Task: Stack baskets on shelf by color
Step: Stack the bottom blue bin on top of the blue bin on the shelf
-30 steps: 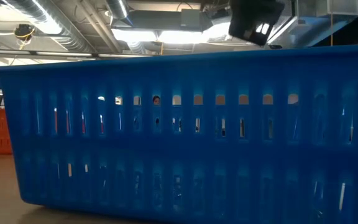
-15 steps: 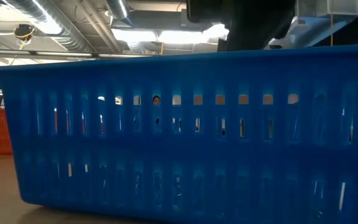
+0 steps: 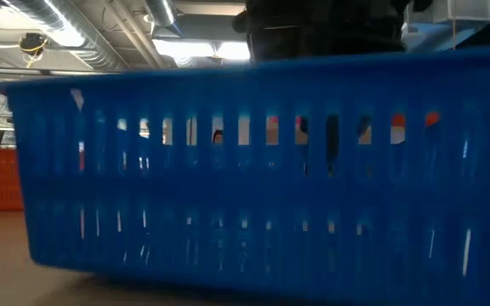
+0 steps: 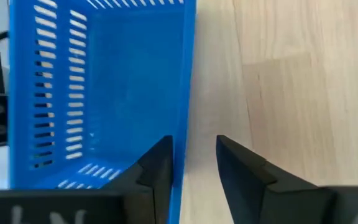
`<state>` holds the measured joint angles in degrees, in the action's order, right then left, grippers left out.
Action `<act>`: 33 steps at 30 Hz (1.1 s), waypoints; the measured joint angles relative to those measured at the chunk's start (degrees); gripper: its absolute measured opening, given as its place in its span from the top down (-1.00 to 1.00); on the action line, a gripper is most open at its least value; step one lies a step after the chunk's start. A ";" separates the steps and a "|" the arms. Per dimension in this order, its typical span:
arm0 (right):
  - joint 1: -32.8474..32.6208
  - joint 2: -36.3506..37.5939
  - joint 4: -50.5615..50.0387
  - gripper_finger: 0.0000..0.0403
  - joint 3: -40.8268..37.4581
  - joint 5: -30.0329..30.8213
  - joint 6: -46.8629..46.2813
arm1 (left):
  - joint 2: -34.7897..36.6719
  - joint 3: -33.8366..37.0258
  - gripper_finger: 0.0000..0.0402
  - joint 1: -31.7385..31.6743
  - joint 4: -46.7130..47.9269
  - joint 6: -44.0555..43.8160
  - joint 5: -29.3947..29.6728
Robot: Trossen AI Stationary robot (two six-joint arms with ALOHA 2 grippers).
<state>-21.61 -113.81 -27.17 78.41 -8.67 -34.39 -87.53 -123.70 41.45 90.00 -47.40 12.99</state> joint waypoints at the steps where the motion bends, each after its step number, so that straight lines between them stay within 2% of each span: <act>1: 0.00 -0.12 0.50 0.42 0.00 0.00 -0.47 | 0.00 0.00 0.75 0.00 0.01 0.00 0.00; 4: 0.00 -0.12 1.04 0.59 0.00 0.04 -1.43 | 0.00 0.00 0.75 0.00 0.01 0.25 0.00; 7: -0.02 -0.12 1.42 0.90 0.00 0.05 -1.53 | 0.00 0.00 0.75 0.00 0.01 1.24 0.01; 12: 0.07 0.07 0.39 0.96 0.93 0.17 -5.34 | 0.00 0.00 0.75 -0.02 0.01 1.46 0.00; 15: 0.07 0.23 -3.45 0.97 4.87 1.16 -5.61 | 0.00 0.00 0.75 -0.01 0.01 1.47 0.03; 18: 0.07 0.34 -11.63 0.98 11.37 4.52 -4.76 | 0.02 0.00 0.75 0.00 0.01 1.47 2.22; 22: 0.15 0.36 -25.86 0.98 21.43 12.00 -6.08 | 0.02 0.00 0.75 -0.02 0.01 1.57 5.73; 25: 0.44 0.48 -36.50 0.98 28.58 15.09 -10.51 | 0.02 0.00 0.75 -0.06 0.01 4.34 6.37; 33: 1.99 0.45 -63.76 0.99 48.90 28.05 -21.93 | 0.02 0.00 0.75 -0.07 0.01 10.70 9.71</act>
<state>-19.62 -113.36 -90.93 127.31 19.39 -56.33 -87.50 -123.70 41.39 90.02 -36.69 22.70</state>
